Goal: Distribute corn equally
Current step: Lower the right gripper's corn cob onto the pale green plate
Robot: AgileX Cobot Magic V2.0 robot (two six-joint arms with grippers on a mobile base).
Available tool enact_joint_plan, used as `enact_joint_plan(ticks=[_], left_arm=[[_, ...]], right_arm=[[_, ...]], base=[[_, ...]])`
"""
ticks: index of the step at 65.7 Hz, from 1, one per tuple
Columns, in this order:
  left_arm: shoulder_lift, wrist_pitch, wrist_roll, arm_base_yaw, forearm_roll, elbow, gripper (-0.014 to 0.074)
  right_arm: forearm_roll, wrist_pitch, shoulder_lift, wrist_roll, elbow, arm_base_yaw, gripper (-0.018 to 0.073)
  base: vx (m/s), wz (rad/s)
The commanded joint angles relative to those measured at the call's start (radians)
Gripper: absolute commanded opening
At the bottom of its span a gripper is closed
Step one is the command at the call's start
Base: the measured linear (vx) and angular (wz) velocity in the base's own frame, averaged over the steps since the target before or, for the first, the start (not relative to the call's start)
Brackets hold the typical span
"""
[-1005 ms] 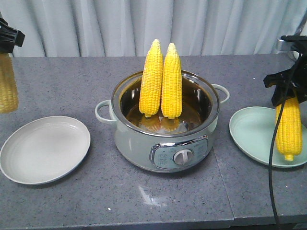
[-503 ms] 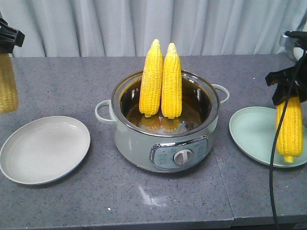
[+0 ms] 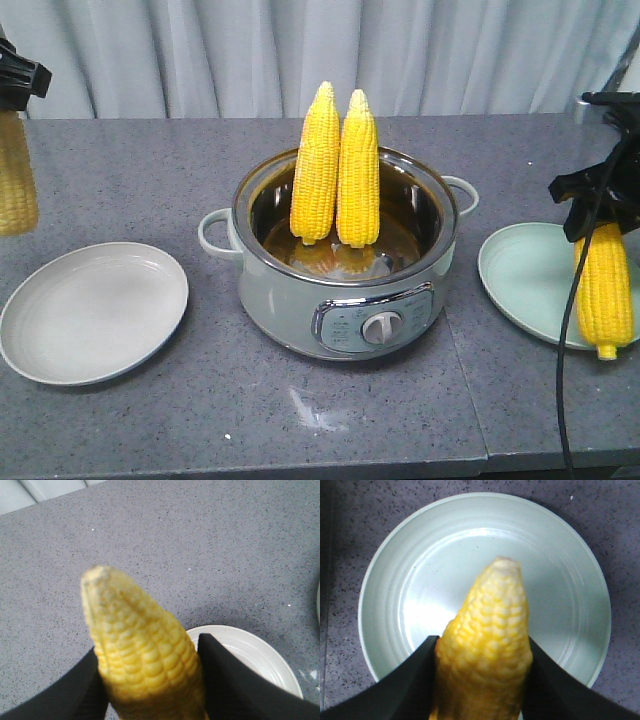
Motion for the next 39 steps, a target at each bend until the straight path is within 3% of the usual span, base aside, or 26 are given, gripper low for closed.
enact_joint_plan(ticks=[1, 23, 39], left_arm=[[-0.035, -0.051, -0.01, 0.0, 0.008, -0.026, 0.0129], [-0.035, -0.051, -0.01, 0.0, 0.008, -0.026, 0.0129], [-0.035, -0.051, -0.01, 0.0, 0.008, -0.026, 0.0129]], right_arm=[[0.008, 0.035, -0.012, -0.008, -0.058, -0.003, 0.0253], [0.011, 0.036, 0.052, 0.002, -0.092, -0.002, 0.0272], [0.007, 0.036, 0.093, -0.012, -0.092, -0.002, 0.0358]], base=[[0.0, 0.0], [0.0, 0.0], [0.0, 0.0]])
